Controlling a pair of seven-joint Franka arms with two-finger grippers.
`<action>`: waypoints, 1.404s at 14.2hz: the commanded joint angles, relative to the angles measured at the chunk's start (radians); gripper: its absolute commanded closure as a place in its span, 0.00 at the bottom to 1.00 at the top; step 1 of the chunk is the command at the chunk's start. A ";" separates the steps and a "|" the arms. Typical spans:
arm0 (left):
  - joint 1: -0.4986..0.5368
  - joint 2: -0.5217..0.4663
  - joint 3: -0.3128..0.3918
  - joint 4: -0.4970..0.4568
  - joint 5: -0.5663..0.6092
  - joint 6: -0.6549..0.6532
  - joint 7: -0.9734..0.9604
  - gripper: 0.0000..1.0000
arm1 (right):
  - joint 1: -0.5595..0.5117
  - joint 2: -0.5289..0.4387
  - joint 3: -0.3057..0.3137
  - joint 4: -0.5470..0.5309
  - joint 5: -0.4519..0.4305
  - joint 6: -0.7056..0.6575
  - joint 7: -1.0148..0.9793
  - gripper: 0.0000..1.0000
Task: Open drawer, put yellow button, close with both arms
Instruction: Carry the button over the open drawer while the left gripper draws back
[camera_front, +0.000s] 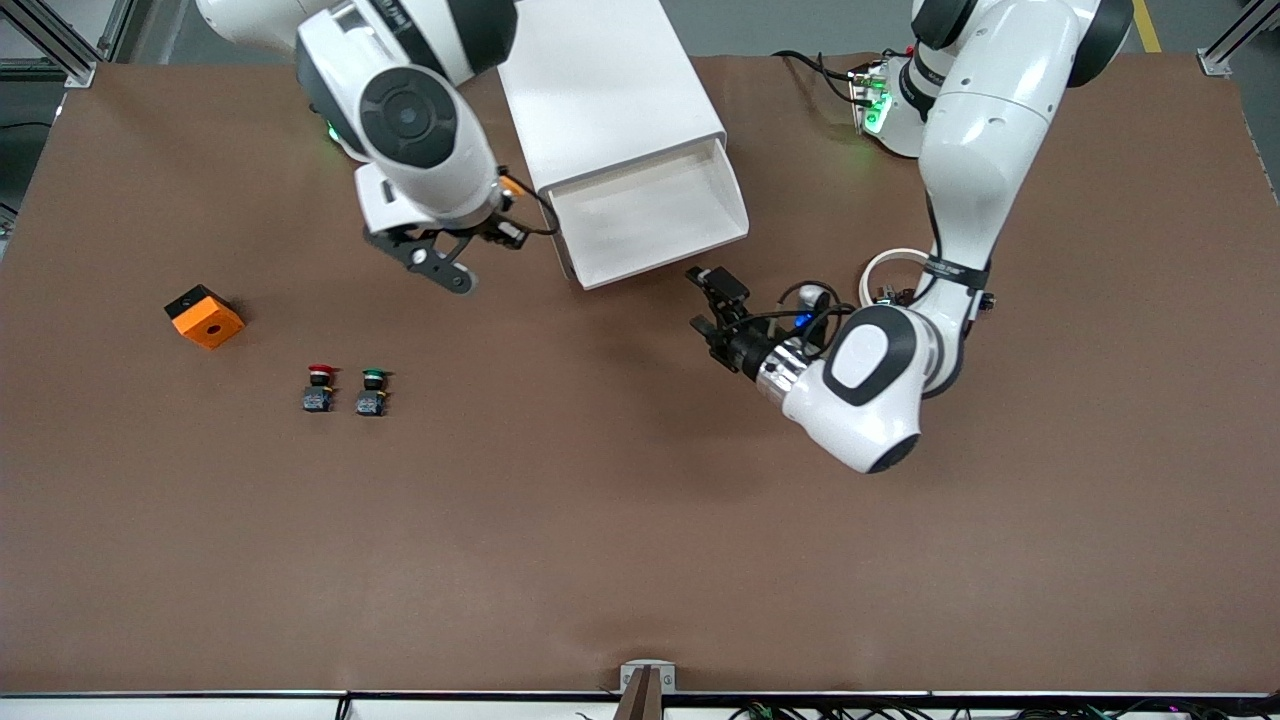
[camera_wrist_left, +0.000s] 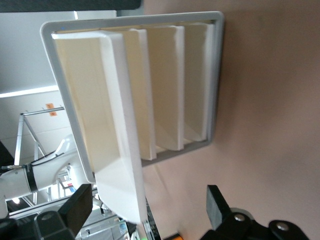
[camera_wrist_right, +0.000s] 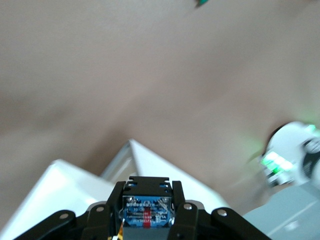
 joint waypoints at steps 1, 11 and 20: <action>0.001 0.002 0.069 0.032 -0.003 -0.009 0.098 0.00 | 0.080 0.029 -0.012 0.017 0.026 0.060 0.203 0.71; 0.007 -0.021 0.230 0.033 0.026 -0.006 0.620 0.00 | 0.207 0.147 -0.014 0.004 0.074 0.310 0.603 0.70; -0.126 -0.102 0.219 0.027 0.410 0.177 0.985 0.00 | 0.247 0.193 -0.014 0.006 0.067 0.321 0.615 0.57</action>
